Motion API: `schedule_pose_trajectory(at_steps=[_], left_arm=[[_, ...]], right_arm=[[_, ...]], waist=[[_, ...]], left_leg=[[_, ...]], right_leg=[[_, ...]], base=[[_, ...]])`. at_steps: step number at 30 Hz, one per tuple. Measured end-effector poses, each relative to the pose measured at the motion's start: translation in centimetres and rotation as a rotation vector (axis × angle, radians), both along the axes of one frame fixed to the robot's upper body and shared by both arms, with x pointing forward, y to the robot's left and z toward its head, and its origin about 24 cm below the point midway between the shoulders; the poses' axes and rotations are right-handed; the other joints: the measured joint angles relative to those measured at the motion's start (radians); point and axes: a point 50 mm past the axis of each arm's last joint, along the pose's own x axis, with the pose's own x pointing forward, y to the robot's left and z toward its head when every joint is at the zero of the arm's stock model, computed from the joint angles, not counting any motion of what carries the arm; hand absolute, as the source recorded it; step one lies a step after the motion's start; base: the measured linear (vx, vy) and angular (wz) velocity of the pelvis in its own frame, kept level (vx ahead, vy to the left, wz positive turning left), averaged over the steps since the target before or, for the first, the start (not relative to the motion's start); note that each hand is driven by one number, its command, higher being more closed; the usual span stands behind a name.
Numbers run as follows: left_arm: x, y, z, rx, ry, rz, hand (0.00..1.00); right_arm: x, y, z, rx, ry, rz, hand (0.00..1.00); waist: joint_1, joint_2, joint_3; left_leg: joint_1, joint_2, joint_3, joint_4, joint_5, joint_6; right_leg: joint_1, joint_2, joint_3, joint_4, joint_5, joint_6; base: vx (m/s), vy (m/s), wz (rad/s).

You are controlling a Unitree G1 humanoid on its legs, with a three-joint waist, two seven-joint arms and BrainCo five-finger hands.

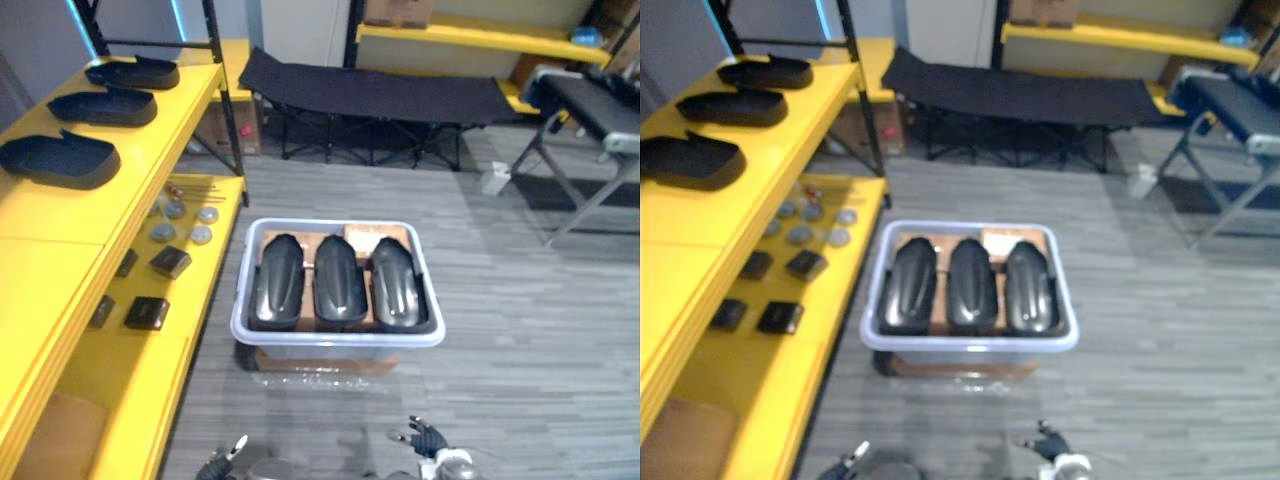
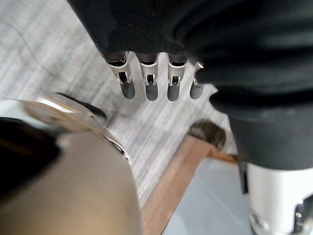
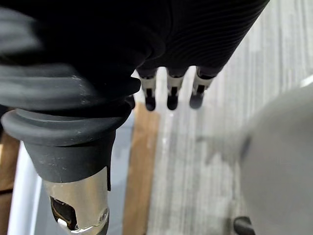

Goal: Walk over and take plastic housings, then place them on the shelf

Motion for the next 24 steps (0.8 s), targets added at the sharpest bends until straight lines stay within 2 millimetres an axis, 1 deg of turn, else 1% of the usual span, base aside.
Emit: schedule_pose_trajectory(at_steps=[1, 2, 3, 4, 5, 6, 7, 8, 9, 11, 12, 13, 14, 15, 16, 17, 18, 19, 20, 21, 22, 23, 24], left_arm=[[0.5, -0.1, 0.1, 0.002, -0.008, -0.014, 0.0], [1.2, -0.5, 0.2, 0.008, -0.019, -0.033, 0.0], [1.6, -0.7, 0.3, 0.002, -0.023, -0.037, 0.0], [1.8, -0.8, 0.3, -0.002, -0.024, -0.038, 0.0], [2.0, -1.7, 0.2, -0.022, -0.018, -0.039, 0.0], [1.7, -2.2, 0.0, -0.04, 0.001, -0.036, 0.0], [1.5, -2.5, -0.1, -0.049, 0.012, -0.032, 0.0], [1.2, -2.7, -0.3, -0.055, 0.026, -0.03, 0.0], [1.0, -2.8, -0.4, -0.063, 0.04, -0.026, 0.0], [1.0, -2.7, -0.3, -0.06, 0.044, -0.026, 0.0], [1.1, -2.4, -0.3, -0.053, 0.045, -0.03, 0.0], [1.2, -1.9, -0.2, -0.037, 0.053, -0.047, 0.0], [1.2, -1.7, -0.2, -0.028, 0.055, -0.061, 0.0], [1.3, -1.2, -0.1, -0.002, 0.059, -0.096, 0.0], [1.3, -1.0, -0.1, 0.003, 0.058, -0.105, 0.0], [1.3, -1.0, -0.1, 0.003, 0.058, -0.104, 0.0], [1.3, -0.9, -0.1, 0.006, 0.055, -0.105, 0.0], [1.2, -0.9, -0.1, 0.007, 0.054, -0.108, 0.0], [1.1, -1.5, -0.2, -0.004, 0.057, -0.127, 0.0], [0.9, -1.8, -0.3, 0.002, 0.064, -0.15, 0.0], [1.1, -1.2, -0.1, 0.02, 0.061, -0.159, 0.0], [1.2, -0.8, -0.1, 0.031, 0.06, -0.159, 0.0], [1.1, -0.2, 0.0, 0.049, 0.065, -0.156, 0.0]], right_arm=[[0.0, 0.1, 0.0, 0.0, -0.005, 0.007, 0.0], [0.1, 0.0, 0.1, -0.013, -0.01, 0.032, 0.0], [-0.1, -0.1, 0.1, -0.027, -0.014, 0.06, 0.0], [-0.3, -0.1, 0.0, -0.031, -0.015, 0.07, 0.0], [-0.5, -0.6, 0.1, -0.053, -0.017, 0.103, 0.0], [0.0, -0.6, 0.3, -0.063, -0.049, 0.172, 0.0], [0.3, -0.6, 0.6, -0.07, -0.07, 0.214, 0.0], [0.5, -0.3, 0.8, -0.07, -0.09, 0.283, 0.0], [1.2, 0.5, 1.2, -0.07, -0.132, 0.396, 0.0], [2.4, 1.9, 2.1, -0.069, -0.221, 0.565, 0.0], [3.0, 3.1, 2.9, -0.062, -0.288, 0.672, 0.0], [3.6, 4.7, 3.9, -0.042, -0.367, 0.772, 0.0], [3.8, 5.4, 4.5, -0.027, -0.404, 0.813, 0.0], [4.1, 6.6, 5.6, 0.007, -0.48, 0.866, 0.0], [4.1, 7.6, 6.7, 0.035, -0.551, 0.912, 0.0], [4.1, 8.0, 7.3, 0.048, -0.584, 0.936, 0.0], [4.4, 9.2, 8.6, 0.088, -0.66, 0.98, 0.0], [4.6, 9.8, 9.8, 0.123, -0.716, 1.0, 0.0], [5.0, 10.2, 11.2, 0.15, -0.788, 1.009, 0.0], [5.9, 11.1, 13.2, 0.212, -0.878, 0.994, 0.0], [6.8, 12.7, 15.6, 0.292, -0.987, 0.984, 0.0], [7.1, 13.4, 16.9, 0.337, -1.041, 0.968, 0.0], [7.8, 14.4, 19.4, 0.425, -1.142, 0.908, 0.0]], waist=[[-0.001, -0.001, 0.0], [-0.013, -0.006, -0.002], [-0.048, -0.016, -0.006], [-0.062, -0.031, -0.011], [-0.057, 0.011, -0.003], [-0.055, 0.033, 0.001], [-0.053, 0.034, 0.001], [-0.05, 0.044, -0.003], [-0.049, 0.042, -0.003], [-0.047, 0.033, -0.003], [-0.048, 0.021, -0.007], [-0.055, 0.005, -0.01], [-0.062, -0.005, -0.011], [-0.074, -0.024, -0.013], [-0.074, -0.031, -0.014], [-0.073, -0.033, -0.013], [-0.072, -0.047, -0.005], [-0.071, -0.046, -0.008], [-0.081, -0.015, -0.026], [-0.068, -0.009, -0.033], [-0.063, -0.027, -0.029], [-0.062, -0.04, -0.03], [-0.06, -0.055, -0.033]], left_leg=[[-0.001, 0.0, -0.014, 0.0, 0.0, 0.0], [-0.004, -0.015, -0.052, 0.001, -0.003, -0.004], [-0.014, -0.041, -0.108, 0.006, -0.013, -0.021], [-0.012, -0.056, -0.137, 0.005, -0.017, -0.027], [-0.001, -0.036, -0.165, 0.008, -0.021, -0.036], [0.002, -0.026, -0.186, 0.011, -0.022, -0.037], [0.001, -0.022, -0.19, 0.01, -0.022, -0.037], [0.0, -0.021, -0.192, 0.012, -0.018, -0.044], [-0.01, -0.023, -0.192, 0.024, -0.005, -0.064], [-0.026, -0.027, -0.191, 0.046, 0.009, -0.083], [-0.041, -0.029, -0.186, 0.056, 0.016, -0.093], [-0.059, -0.033, -0.175, 0.064, 0.029, -0.107], [-0.071, -0.037, -0.17, 0.074, 0.036, -0.113], [-0.095, -0.049, -0.151, 0.101, 0.056, -0.111], [-0.109, -0.058, -0.135, 0.13, 0.068, -0.114], [-0.112, -0.063, -0.129, 0.15, 0.07, -0.117], [-0.144, -0.084, -0.123, 0.213, 0.063, -0.101], [-0.129, -0.067, -0.074, 0.126, 0.04, -0.068], [-0.12, -0.031, -0.042, 0.023, 0.115, -0.072], [-0.089, -0.035, -0.042, -0.026, 0.105, -0.072], [-0.086, -0.04, -0.043, -0.043, 0.107, -0.07], [-0.086, -0.043, -0.042, -0.046, 0.109, -0.067], [-0.087, -0.047, -0.036, -0.047, 0.109, -0.067]], right_leg=[[0.002, 0.02, 0.038, -0.07, 0.029, -0.008], [0.004, 0.031, 0.124, -0.17, 0.109, -0.015], [0.004, 0.018, 0.21, -0.187, 0.212, -0.022], [0.008, 0.007, 0.235, -0.174, 0.236, -0.003], [0.027, 0.013, 0.229, -0.164, 0.23, 0.005], [0.052, 0.021, 0.219, -0.18, 0.222, -0.005], [0.061, 0.025, 0.203, -0.192, 0.219, -0.004], [0.076, 0.027, 0.19, -0.211, 0.217, -0.006], [0.09, 0.026, 0.174, -0.223, 0.217, -0.006], [0.097, 0.022, 0.165, -0.23, 0.216, -0.006], [0.102, 0.017, 0.146, -0.239, 0.216, -0.007], [0.103, 0.008, 0.118, -0.243, 0.215, -0.006], [0.104, 0.002, 0.102, -0.243, 0.215, -0.006], [0.108, -0.015, 0.066, -0.242, 0.215, -0.007], [0.122, -0.031, 0.049, -0.24, 0.215, -0.007], [0.134, -0.04, 0.043, -0.241, 0.215, -0.007], [0.163, -0.071, 0.037, -0.24, 0.215, -0.007], [0.174, -0.077, 0.035, -0.237, 0.216, -0.006], [0.172, -0.055, 0.032, -0.232, 0.213, -0.002], [0.17, -0.056, 0.037, -0.234, 0.209, 0.006], [0.164, -0.062, 0.04, -0.234, 0.21, 0.007], [0.161, -0.064, 0.041, -0.233, 0.211, 0.008], [0.157, -0.066, 0.046, -0.233, 0.211, 0.008]], base=[[0.17, -0.041, 0.76], [0.16, -0.095, 1.14], [0.16, -0.121, 1.37], [0.18, -0.109, 1.22], [0.21, -0.085, 0.83], [0.22, -0.078, 0.56], [0.18, -0.084, 0.46], [0.16, -0.102, 0.36], [0.15, -0.093, 0.37], [0.1, -0.064, 0.3], [0.08, -0.045, 0.41], [0.07, -0.033, 0.48], [0.05, -0.031, 0.7], [0.06, -0.002, 0.74], [0.06, 0.025, 0.69], [0.07, 0.108, 0.58], [0.03, 0.091, 0.45], [0.03, 0.105, 0.55], [0.04, 0.103, 0.24], [0.03, 0.151, 0.1], [0.02, 0.13, -0.08], [-0.01, 0.088, -0.04], [0.0, 0.055, -0.11]])
